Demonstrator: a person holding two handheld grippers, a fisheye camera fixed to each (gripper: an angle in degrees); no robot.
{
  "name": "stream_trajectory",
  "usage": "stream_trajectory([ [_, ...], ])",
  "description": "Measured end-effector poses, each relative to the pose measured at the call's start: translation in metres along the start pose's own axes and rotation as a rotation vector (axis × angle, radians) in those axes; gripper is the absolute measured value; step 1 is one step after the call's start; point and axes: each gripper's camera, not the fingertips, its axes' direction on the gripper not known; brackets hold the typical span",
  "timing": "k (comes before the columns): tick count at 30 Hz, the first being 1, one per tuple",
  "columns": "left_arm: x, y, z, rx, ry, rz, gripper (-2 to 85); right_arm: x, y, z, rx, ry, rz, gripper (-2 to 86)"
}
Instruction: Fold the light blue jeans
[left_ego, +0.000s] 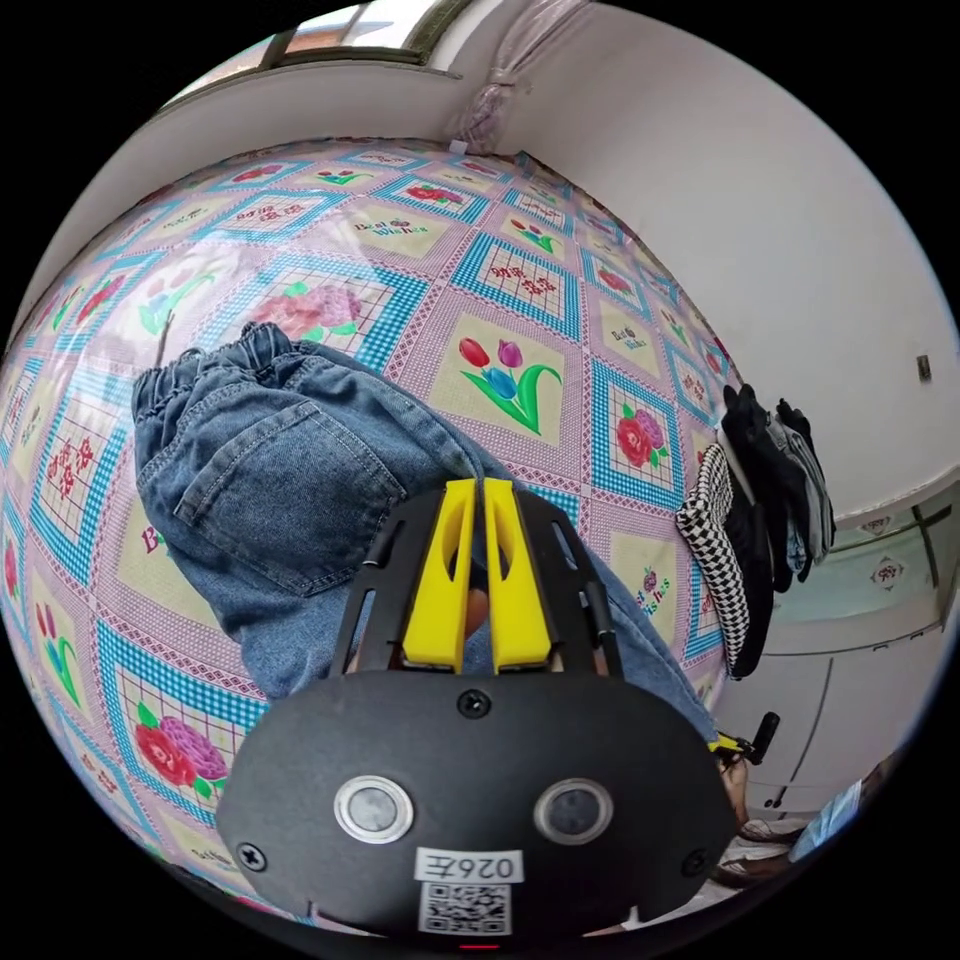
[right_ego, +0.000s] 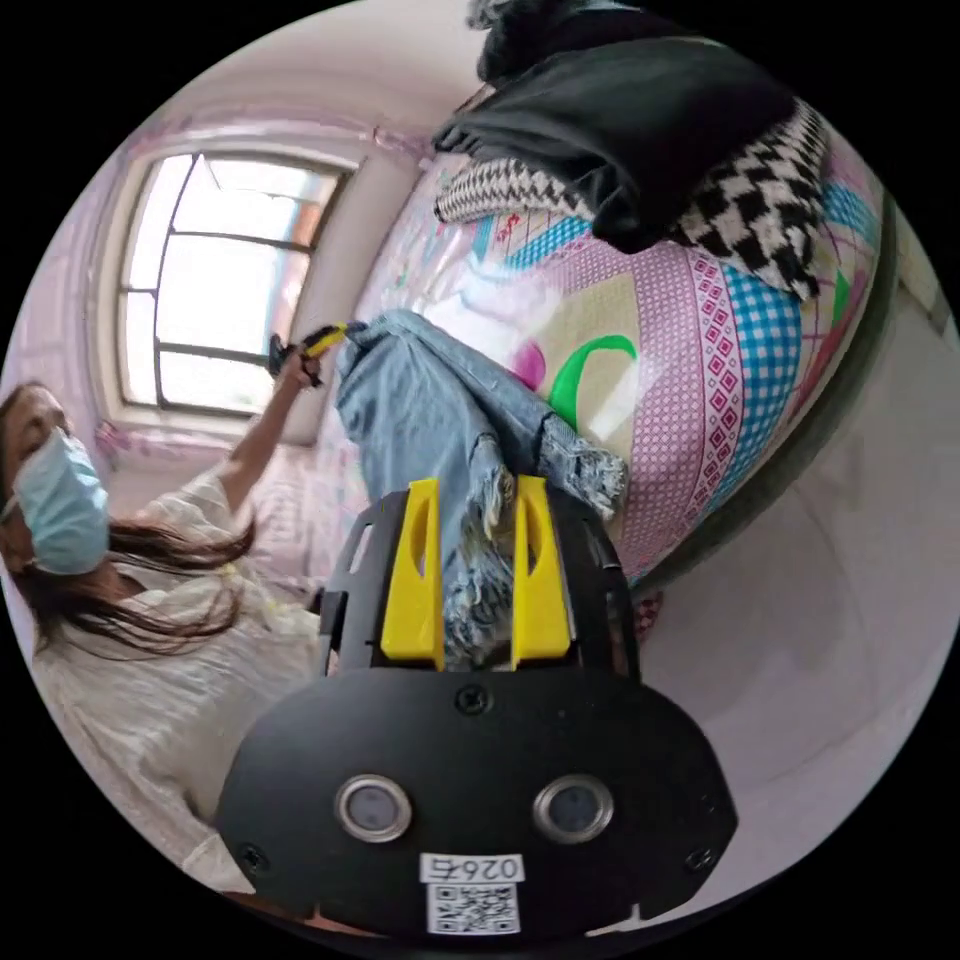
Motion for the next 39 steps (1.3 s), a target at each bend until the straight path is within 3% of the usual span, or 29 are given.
stream_trajectory([
  [2,-0.005,0.006,0.008,0.002,0.015,0.001,-0.5,-0.025,0.001,0.021,-0.094,0.163,-0.079,-0.1],
  [7,0.001,0.005,0.011,0.100,-0.009,0.030,-0.6,-0.084,0.008,-0.014,0.026,0.246,-0.176,-1.3],
  [10,0.001,0.000,0.041,0.029,-0.048,0.023,-0.6,-0.056,0.010,-0.010,-0.043,0.286,-0.105,-1.4],
  [12,0.001,0.002,0.064,-0.030,-0.080,0.008,-0.6,-0.016,0.016,0.008,-0.110,0.258,0.002,-1.3],
  [14,0.002,0.005,0.075,-0.041,-0.117,0.023,-0.6,0.016,0.032,0.012,-0.058,0.103,0.091,-0.6],
  [17,-0.001,0.000,0.072,-0.048,-0.107,0.038,-0.4,0.017,0.058,0.007,-0.003,0.099,0.085,1.3],
  [20,0.017,-0.013,0.065,-0.099,-0.215,0.145,-0.2,0.011,0.084,0.001,0.004,0.166,0.096,3.6],
  [23,0.069,-0.022,0.065,-0.150,-0.525,0.347,-0.8,-0.010,0.100,-0.003,-0.002,0.299,0.063,4.4],
  [24,0.089,-0.026,0.064,-0.154,-0.562,0.416,-0.9,-0.015,0.103,-0.003,-0.001,0.318,0.050,4.4],
  [26,0.109,-0.034,0.056,-0.151,-0.467,0.451,-0.9,-0.033,0.110,-0.003,0.007,0.357,0.003,4.2],
  [28,0.113,-0.041,0.031,-0.040,-0.253,0.383,-1.0,-0.050,0.114,0.000,0.019,0.379,-0.059,4.1],
  [30,0.102,-0.039,0.021,0.007,-0.153,0.319,-1.0,-0.071,0.119,0.008,0.023,0.414,-0.141,4.0],
  [36,0.011,0.022,0.018,0.131,-0.251,0.059,-0.8,-0.111,0.148,0.049,-0.011,0.477,-0.381,4.0],
  [39,-0.066,0.070,0.007,0.235,-0.163,-0.150,-0.2,-0.114,0.154,0.057,-0.006,0.421,-0.431,4.0],
])
